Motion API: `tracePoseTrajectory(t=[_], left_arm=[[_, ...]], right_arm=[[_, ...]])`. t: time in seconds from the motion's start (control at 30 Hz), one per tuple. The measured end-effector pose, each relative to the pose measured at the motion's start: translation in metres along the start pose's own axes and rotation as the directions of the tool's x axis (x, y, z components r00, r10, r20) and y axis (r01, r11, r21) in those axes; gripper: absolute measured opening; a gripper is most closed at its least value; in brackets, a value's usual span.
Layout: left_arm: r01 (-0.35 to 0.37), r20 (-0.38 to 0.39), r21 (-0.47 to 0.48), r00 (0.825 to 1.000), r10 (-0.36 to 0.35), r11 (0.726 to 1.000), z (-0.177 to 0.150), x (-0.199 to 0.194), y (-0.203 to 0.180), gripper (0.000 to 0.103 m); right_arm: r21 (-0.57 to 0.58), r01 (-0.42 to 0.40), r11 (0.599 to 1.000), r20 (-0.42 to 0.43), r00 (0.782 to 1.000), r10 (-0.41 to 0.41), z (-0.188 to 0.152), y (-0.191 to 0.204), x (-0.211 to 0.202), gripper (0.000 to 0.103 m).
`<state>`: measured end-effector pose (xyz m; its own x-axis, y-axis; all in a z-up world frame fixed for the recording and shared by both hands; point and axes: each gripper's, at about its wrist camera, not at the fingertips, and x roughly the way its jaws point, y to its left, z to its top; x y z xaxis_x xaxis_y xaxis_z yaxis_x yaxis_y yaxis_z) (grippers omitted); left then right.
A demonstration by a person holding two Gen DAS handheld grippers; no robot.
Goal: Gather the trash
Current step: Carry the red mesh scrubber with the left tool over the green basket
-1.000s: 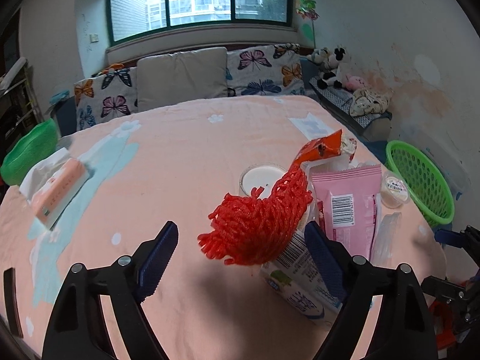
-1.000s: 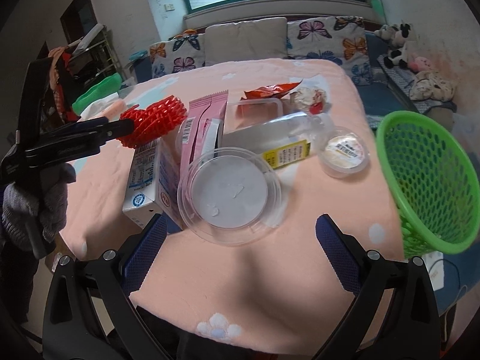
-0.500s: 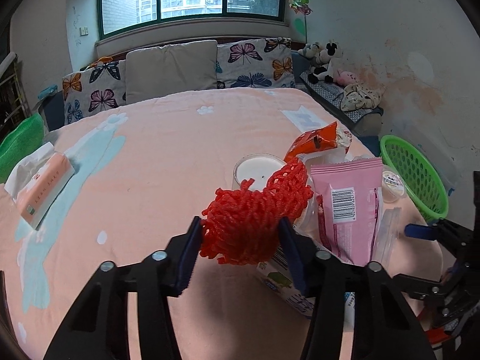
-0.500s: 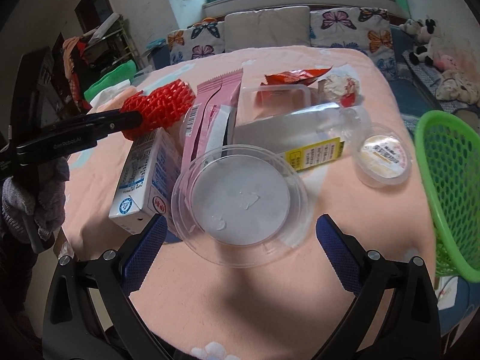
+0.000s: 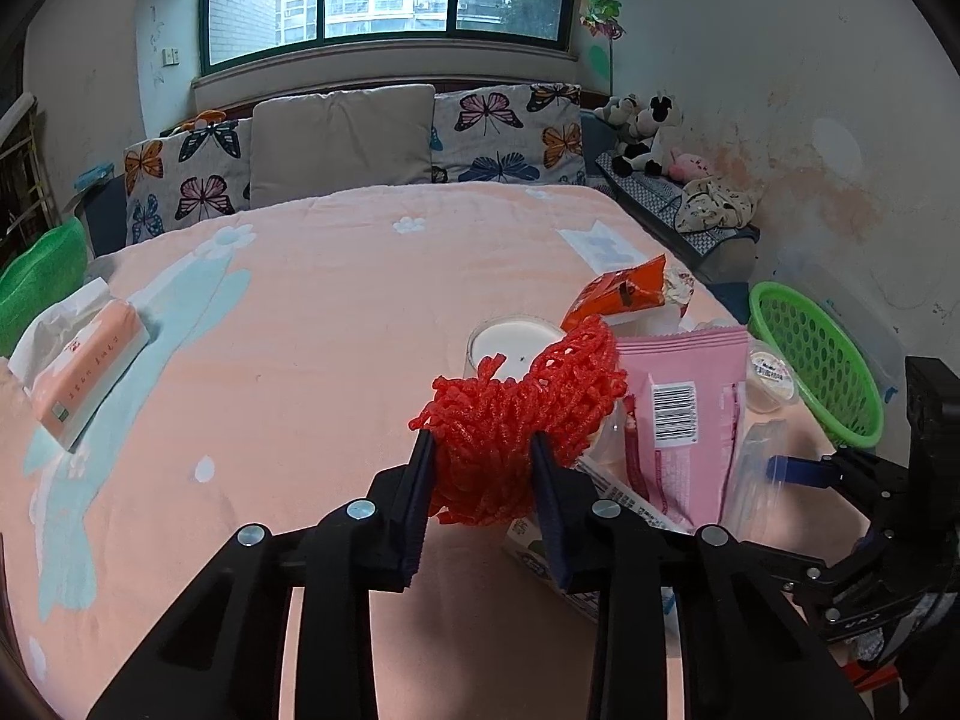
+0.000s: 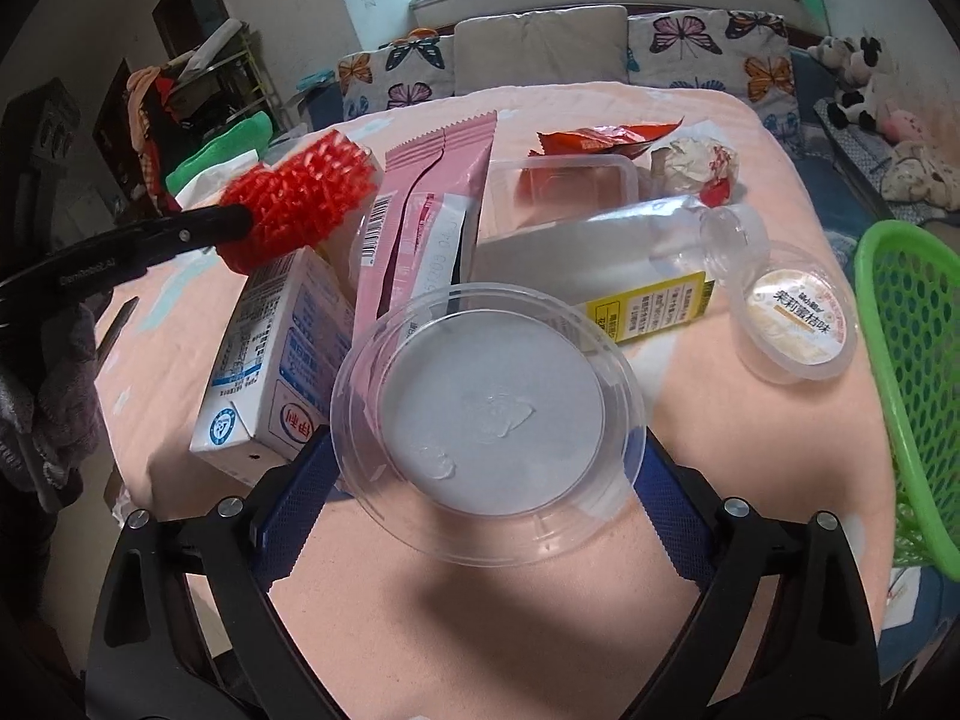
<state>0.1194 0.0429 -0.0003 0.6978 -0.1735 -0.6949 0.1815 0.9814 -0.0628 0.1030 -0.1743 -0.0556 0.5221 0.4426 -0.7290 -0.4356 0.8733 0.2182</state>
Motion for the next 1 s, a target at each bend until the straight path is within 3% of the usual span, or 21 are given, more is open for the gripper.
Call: tracePoseTrajectory(t=[0.2,0.6,1.0], left_arm=[[0.021,0.038,-0.001,0.999,-0.020,1.000,0.004,-0.021,-0.006,0.030],[0.100,0.080,0.057,0.991,-0.105,0.993,0.026,-0.043,-0.044,0.030],[0.211,0.041,0.136,0.975,-0.218,0.968,0.049,-0.013,-0.124,0.030]], right_arm=[[-0.015,0.029,0.999,0.028,0.999,-0.028,-0.005,0.003,-0.008,0.093],[0.098,0.037,0.994,0.113,0.992,-0.048,-0.005,-0.029,-0.059,0.093],[0.251,0.186,0.950,0.179,0.956,-0.234,-0.002,-0.117,-0.103,0.093]])
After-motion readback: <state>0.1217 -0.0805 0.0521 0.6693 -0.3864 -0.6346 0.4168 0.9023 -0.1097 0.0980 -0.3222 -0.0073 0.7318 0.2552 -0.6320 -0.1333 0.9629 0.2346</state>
